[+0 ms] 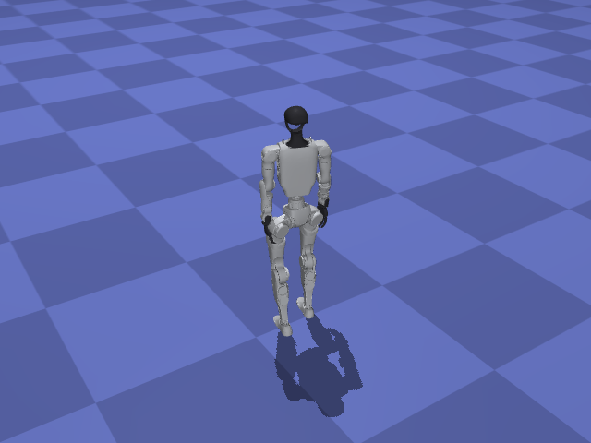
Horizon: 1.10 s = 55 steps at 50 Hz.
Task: In place motions
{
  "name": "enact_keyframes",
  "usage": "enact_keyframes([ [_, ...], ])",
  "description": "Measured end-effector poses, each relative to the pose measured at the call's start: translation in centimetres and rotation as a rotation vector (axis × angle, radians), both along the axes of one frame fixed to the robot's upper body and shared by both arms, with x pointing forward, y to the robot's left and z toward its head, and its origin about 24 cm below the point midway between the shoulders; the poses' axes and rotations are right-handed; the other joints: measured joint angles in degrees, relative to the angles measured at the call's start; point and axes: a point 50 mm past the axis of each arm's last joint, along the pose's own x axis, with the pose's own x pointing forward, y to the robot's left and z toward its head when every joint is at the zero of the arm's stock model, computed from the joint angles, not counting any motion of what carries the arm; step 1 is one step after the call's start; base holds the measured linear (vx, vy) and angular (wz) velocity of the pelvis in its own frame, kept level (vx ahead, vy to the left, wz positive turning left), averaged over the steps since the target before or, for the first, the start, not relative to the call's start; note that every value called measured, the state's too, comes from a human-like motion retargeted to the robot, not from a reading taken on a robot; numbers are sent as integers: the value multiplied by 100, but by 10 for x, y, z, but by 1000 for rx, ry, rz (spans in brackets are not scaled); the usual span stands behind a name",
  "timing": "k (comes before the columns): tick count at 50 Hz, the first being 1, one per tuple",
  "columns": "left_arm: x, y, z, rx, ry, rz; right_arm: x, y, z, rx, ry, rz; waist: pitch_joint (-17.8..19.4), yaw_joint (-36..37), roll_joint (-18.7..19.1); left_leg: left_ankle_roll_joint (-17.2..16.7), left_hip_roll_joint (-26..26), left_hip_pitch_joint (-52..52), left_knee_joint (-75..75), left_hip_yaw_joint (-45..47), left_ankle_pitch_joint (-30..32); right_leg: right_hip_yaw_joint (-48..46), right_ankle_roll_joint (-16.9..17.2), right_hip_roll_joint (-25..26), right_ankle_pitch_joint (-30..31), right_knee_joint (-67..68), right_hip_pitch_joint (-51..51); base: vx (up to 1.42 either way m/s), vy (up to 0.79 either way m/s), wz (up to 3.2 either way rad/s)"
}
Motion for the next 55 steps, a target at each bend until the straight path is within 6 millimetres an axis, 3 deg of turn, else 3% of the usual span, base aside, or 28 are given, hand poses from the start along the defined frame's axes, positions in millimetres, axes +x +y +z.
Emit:
enact_keyframes([
  [2, -1, -1, 0, -6, -3, 24, -4, 0, -1, -1, 17, 17, 80, 24, 22, -299, 5, 105, -168, -581, 87, 322, -32, 61, 82, 78, -58, -3, 17, -211],
  [4, -2, 0, 0, -2, 0, 29, -7, -2, -1, -6, 37, 32, 178, 163, 91, -435, 54, 99, -243, -417, 148, 784, -77, 240, 227, 112, -146, -7, 18, -293],
  [5, -3, 2, 0, 1, 4, 23, -8, -3, -1, -10, 46, 38, 225, 262, 131, -403, 88, 40, -229, -48, 133, 1048, -100, 347, 325, 113, -202, -13, 20, -375],
  [7, -5, 6, 1, 0, 27, -12, -9, -7, -1, -27, 56, 33, 291, 649, 183, 47, 153, -128, -256, 1080, 71, 1822, -144, 642, 607, 80, -354, -23, 22, -392],
  [13, 0, 27, 3, 5, 56, -123, -11, -28, 1, -86, 64, -65, 525, 320, 466, 102, 536, -117, -628, 2544, 32, 2516, -483, 1143, 926, 117, -850, -37, 28, -232],
  [17, 7, 36, 5, 27, 55, -163, -19, -45, 2, -141, 101, -164, 690, 426, 528, 82, 811, 99, -693, 3703, -138, 715, -1179, 621, 622, 148, -909, -33, 39, -265],
  [20, 8, 36, 5, 31, 57, -137, -27, -56, 4, -191, 139, -200, 595, 672, 597, -13, 1020, 286, -800, 4819, -274, -617, -1482, 276, 109, 281, -883, -28, 45, -324],
  [25, 10, 33, 4, 34, 36, -81, -29, -64, 6, -235, 152, -186, 449, 829, 828, -251, 1345, 537, -938, 6263, -465, -3306, -1548, -154, -896, 555, -417, -29, 40, -320],
  [28, 11, 33, 4, 33, 37, -94, -32, -64, 5, -232, 155, -191, 344, 809, 948, -390, 1360, 673, -1050, 6791, -565, -4463, -1334, -218, -1248, 561, -106, -29, 35, -262],
  [30, 11, 34, 4, 35, 41, -109, -36, -63, 5, -228, 163, -204, 235, 868, 967, -468, 1276, 744, -1146, 7076, -616, -4709, -1285, -222, -1272, 546, -85, -25, 29, -265],
  [34, 10, 37, 4, 49, 43, -110, -51, -58, 2, -226, 212, -260, 101, 785, 958, -634, 1059, 952, -1277, 7764, -645, -3769, -1521, 3, -349, 284, -410, -34, 23, -225],
  [40, 26, 37, 5, 49, 22, -128, -82, -47, -1, -218, 297, -380, 186, -79, 1288, -774, 1326, 1136, -1076, 8108, -460, -3228, -1519, 422, -324, -126, -429, -33, 15, -60],
  [45, 42, 31, 4, 25, -53, -160, -119, -47, 3, -233, 428, -451, -99, 137, 1317, -853, 1223, 1347, -953, 8373, -217, -2543, -1520, 569, -397, -190, -546, -13, 9, -122],
  [48, 42, 23, 2, 14, -76, -151, -127, -46, 4, -242, 472, -431, -247, 261, 1220, -780, 1152, 1468, -756, 8336, 69, -2136, -1581, 575, -400, -251, -577, -15, 5, -115],
  [51, 38, 14, 1, -11, -78, -99, -114, -43, 2, -236, 436, -341, -342, 229, 945, -352, 1122, 1573, -149, 8164, 578, -1601, -1637, 360, -431, -226, -593, -14, 3, -133],
  [55, 30, 10, 1, -29, -66, -61, -81, -36, -3, -199, 321, -213, -329, 199, 401, 762, 1446, 1197, 1712, 7026, 964, -724, -1610, -43, -505, -62, -574, -17, -4, -154],
])
